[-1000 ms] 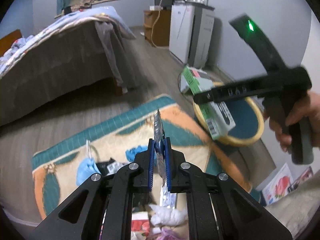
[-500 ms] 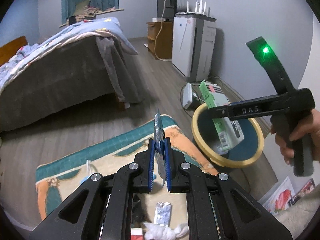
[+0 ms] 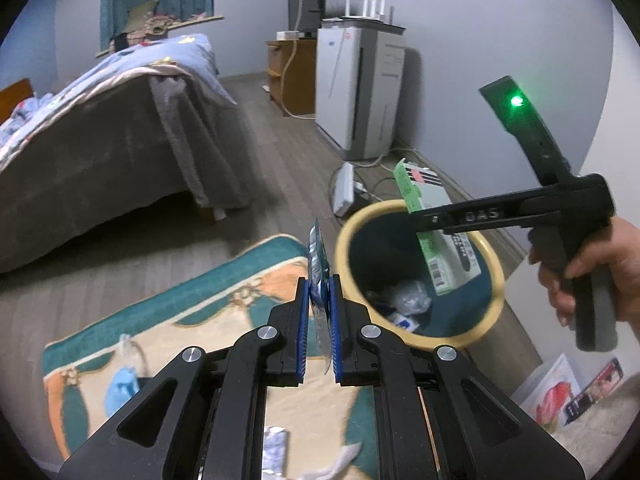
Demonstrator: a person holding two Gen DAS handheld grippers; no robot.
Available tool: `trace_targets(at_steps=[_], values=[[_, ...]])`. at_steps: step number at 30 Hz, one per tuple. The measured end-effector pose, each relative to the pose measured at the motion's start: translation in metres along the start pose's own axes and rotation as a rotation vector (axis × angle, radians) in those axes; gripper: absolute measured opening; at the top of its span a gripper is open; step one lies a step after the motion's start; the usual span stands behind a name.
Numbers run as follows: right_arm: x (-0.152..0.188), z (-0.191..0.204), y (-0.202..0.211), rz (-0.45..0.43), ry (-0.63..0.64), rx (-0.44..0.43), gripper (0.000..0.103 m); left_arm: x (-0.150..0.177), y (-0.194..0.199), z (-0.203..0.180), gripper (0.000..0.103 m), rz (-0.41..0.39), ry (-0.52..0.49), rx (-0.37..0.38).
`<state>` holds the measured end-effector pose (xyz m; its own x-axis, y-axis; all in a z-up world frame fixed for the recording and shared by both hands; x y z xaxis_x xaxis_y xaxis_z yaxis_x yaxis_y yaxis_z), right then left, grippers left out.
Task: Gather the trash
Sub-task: 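Carry the blister and box over the bin and open both tools to drop them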
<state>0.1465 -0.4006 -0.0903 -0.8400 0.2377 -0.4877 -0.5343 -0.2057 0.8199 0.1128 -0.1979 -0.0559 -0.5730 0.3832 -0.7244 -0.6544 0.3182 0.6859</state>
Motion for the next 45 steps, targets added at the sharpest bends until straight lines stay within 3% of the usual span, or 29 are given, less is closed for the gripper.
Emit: trace_targets(at_steps=[10,16,22,36,45], values=[[0.004,-0.043,-0.013,0.014,-0.071,0.096,0.07,0.002,-0.006,-0.037,0.011,0.009,-0.016,0.083],[0.006,-0.064,-0.012,0.002,-0.098,0.152,0.07,-0.001,-0.023,-0.053,0.011,0.035,0.053,0.139],[0.009,-0.084,-0.014,0.005,-0.146,0.182,0.07,0.001,-0.046,-0.081,0.011,0.07,0.006,0.159],[0.013,-0.09,-0.022,0.03,-0.164,0.165,0.071,-0.003,-0.11,-0.099,0.011,0.124,-0.058,0.095],[0.014,-0.088,-0.025,0.044,-0.149,0.165,0.071,0.002,-0.117,-0.098,0.011,0.138,-0.098,0.062]])
Point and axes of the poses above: each gripper's, at about its wrist camera, not at the fingertips, and y roughly against the way its jaws point, z to its left, x to its underside, the point moved 3 cm from there along -y, roughly the way its jaws point, and after that the axes turned 8 degrees about -x, right-handed, at the moved point
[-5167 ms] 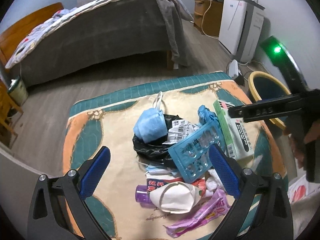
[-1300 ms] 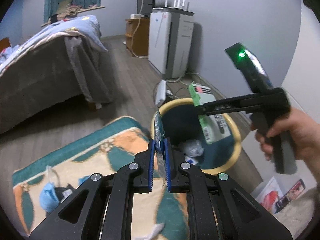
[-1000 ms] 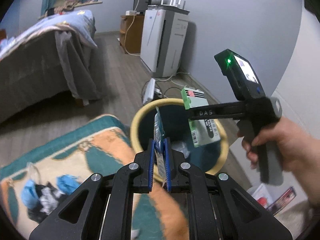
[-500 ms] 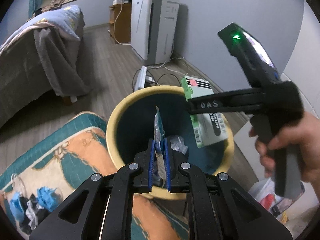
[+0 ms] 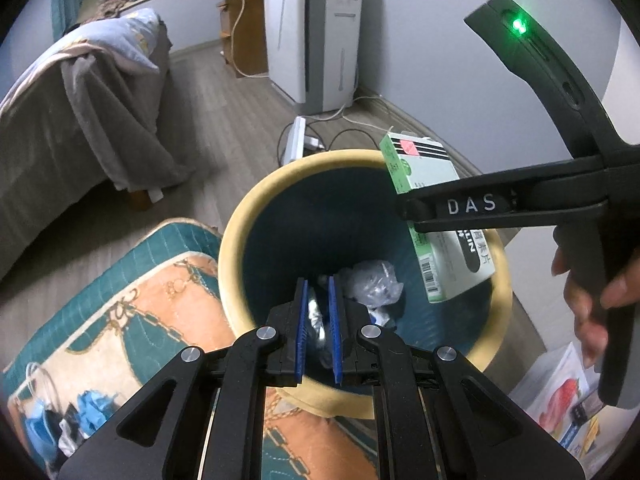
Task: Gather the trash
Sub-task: 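Carry the blister and box over the bin and open both tools to drop them, then return both tools over the pile and lower them toward the pink wrapper and white tissue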
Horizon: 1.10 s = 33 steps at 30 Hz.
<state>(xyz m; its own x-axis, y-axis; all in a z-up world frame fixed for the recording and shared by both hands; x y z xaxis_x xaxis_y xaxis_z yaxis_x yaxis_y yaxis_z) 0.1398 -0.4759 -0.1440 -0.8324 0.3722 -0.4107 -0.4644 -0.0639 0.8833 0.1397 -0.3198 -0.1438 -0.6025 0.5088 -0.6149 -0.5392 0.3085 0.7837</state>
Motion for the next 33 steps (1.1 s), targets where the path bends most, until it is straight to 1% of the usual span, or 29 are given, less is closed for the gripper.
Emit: trace_targets(at_steps=[2,3,4,5,6,7,8,9,10,11,12,13,14,16,18,21,27,28,31,33], values=[[-0.001,0.001,0.0,0.0,0.0,-0.003,0.071,0.001,0.001,0.003,0.011,0.0,0.012,0.0],[-0.001,0.002,0.0,0.0,0.0,-0.003,0.073,0.002,0.003,0.004,0.011,-0.002,0.013,-0.003],[-0.001,0.003,0.0,-0.001,0.002,-0.003,0.08,0.003,0.004,0.005,0.011,-0.004,0.013,-0.009],[-0.001,0.004,0.0,-0.006,0.007,0.001,0.082,0.004,0.004,0.006,0.012,-0.004,0.013,-0.014],[-0.001,0.005,0.001,-0.009,0.011,0.004,0.082,0.005,0.005,0.008,0.017,-0.002,0.015,-0.023],[-0.001,0.005,0.001,-0.011,0.012,0.006,0.083,0.006,0.005,0.01,0.025,-0.003,0.017,-0.029],[-0.001,0.006,0.002,-0.014,0.01,0.006,0.085,0.007,0.006,0.011,0.031,-0.006,0.022,-0.038],[-0.001,0.006,0.003,-0.019,0.008,0.006,0.089,0.007,0.006,0.012,0.043,-0.01,0.025,-0.043],[-0.002,0.006,0.003,-0.023,0.006,0.006,0.091,0.009,0.007,0.013,0.055,-0.015,0.025,-0.05],[-0.002,0.005,0.005,-0.027,0.001,0.007,0.092,0.01,0.009,0.013,0.058,-0.021,0.019,-0.058],[-0.002,0.005,0.006,-0.032,-0.003,0.006,0.093,0.011,0.009,0.013,0.065,-0.025,0.015,-0.065],[-0.003,0.005,0.007,-0.037,-0.008,0.004,0.095,0.012,0.01,0.013,0.074,-0.03,0.007,-0.077],[-0.003,0.004,0.008,-0.045,-0.015,0.002,0.096,0.012,0.011,0.013,0.079,-0.033,0.004,-0.084],[-0.005,0.003,0.012,-0.06,-0.026,0.002,0.097,0.013,0.014,0.012,0.094,-0.051,0.004,-0.092],[-0.007,0.001,0.014,-0.074,-0.044,0.01,0.097,0.013,0.017,0.011,0.096,-0.065,0.007,-0.111],[-0.008,-0.003,0.019,-0.089,-0.071,0.014,0.097,0.014,0.02,0.012,0.096,-0.057,0.017,-0.113],[-0.008,-0.001,0.024,-0.086,-0.081,0.037,0.097,0.019,0.044,0.02,0.097,-0.06,0.019,-0.134],[-0.008,0.001,0.025,-0.083,-0.081,0.034,0.097,0.022,0.055,0.026,0.097,-0.069,0.031,-0.137],[-0.011,0.017,0.033,-0.097,-0.083,-0.016,0.097,0.032,0.079,0.044,0.098,-0.087,0.072,-0.152],[-0.012,0.037,0.042,-0.115,-0.041,-0.04,0.097,0.04,0.095,0.059,0.098,-0.089,0.104,-0.176]])
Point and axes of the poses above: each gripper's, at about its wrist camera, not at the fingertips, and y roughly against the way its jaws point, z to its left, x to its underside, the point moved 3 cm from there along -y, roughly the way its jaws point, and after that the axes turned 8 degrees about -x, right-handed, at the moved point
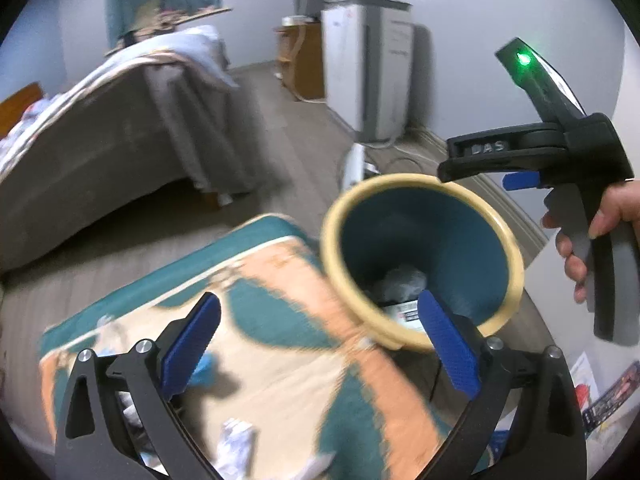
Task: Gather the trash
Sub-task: 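Return both tools over the pile and lower them toward the pink wrapper and white tissue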
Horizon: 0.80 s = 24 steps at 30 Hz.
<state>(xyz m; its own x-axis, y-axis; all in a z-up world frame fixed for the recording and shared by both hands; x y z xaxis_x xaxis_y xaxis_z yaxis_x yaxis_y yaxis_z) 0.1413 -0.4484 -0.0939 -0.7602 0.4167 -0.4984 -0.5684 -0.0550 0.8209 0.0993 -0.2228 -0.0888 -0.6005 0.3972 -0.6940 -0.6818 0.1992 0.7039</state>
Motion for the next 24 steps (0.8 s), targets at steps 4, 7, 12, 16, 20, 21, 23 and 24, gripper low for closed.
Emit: trace_targets(at_steps=[4,7,12,16,20,21,23,24], values=[[0.006,0.042,0.01,-0.015,0.119,-0.023,0.097,0.014,0.028,0.042,0.098,0.009,0.046,-0.074],[0.015,0.073,0.021,-0.014,0.181,-0.059,0.097,0.023,0.055,0.073,0.098,0.01,0.081,-0.132],[0.039,0.118,0.039,0.017,0.187,-0.166,0.097,0.043,0.103,0.11,0.098,-0.01,0.145,-0.193],[0.062,0.15,0.046,0.051,0.217,-0.196,0.097,0.07,0.13,0.133,0.098,-0.002,0.237,-0.208],[0.097,0.176,0.05,0.071,0.281,-0.188,0.097,0.1,0.142,0.152,0.098,0.024,0.287,-0.246],[0.105,0.18,0.05,0.081,0.284,-0.189,0.097,0.109,0.144,0.157,0.098,0.032,0.293,-0.253],[0.123,0.186,0.048,0.101,0.285,-0.193,0.097,0.119,0.146,0.163,0.098,0.034,0.285,-0.272],[0.13,0.189,0.045,0.108,0.289,-0.186,0.097,0.126,0.145,0.165,0.098,0.036,0.278,-0.284]])
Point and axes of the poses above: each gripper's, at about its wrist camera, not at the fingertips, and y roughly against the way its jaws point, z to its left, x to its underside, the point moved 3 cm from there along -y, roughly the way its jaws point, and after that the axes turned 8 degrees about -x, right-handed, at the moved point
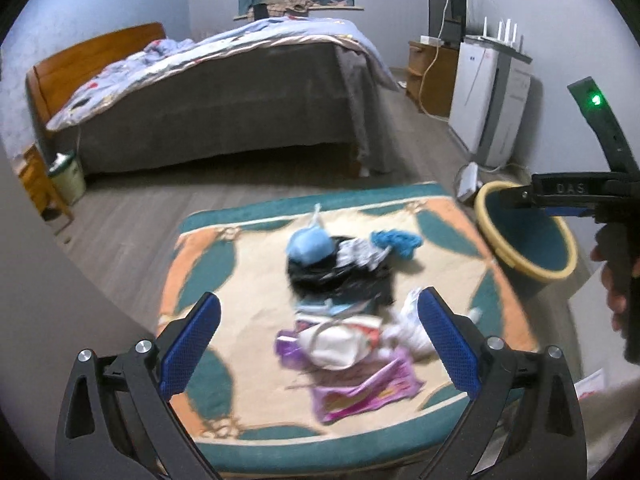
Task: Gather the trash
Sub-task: 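Return both tools over the pile and lower them toward the pink wrapper and white tissue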
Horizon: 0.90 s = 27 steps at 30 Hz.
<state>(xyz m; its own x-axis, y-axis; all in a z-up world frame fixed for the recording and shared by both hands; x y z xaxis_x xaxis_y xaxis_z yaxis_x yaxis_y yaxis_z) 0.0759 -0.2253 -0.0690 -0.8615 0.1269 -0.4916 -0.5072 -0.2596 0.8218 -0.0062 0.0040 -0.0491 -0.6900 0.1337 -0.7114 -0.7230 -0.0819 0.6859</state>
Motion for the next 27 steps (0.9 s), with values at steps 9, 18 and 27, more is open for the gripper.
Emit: trace_targets(at_steps=[9,18,27], values=[[0.036,0.007,-0.027,0.078,0.0,0.09,0.097,0.041,-0.032,0.001,0.098,0.126,0.01,0.069],[0.056,0.011,-0.059,0.163,0.021,0.125,0.092,0.071,-0.065,-0.014,0.098,0.278,-0.077,0.064],[0.067,0.014,-0.088,0.252,0.015,0.092,0.076,0.082,-0.083,-0.028,0.098,0.328,-0.129,0.092]])
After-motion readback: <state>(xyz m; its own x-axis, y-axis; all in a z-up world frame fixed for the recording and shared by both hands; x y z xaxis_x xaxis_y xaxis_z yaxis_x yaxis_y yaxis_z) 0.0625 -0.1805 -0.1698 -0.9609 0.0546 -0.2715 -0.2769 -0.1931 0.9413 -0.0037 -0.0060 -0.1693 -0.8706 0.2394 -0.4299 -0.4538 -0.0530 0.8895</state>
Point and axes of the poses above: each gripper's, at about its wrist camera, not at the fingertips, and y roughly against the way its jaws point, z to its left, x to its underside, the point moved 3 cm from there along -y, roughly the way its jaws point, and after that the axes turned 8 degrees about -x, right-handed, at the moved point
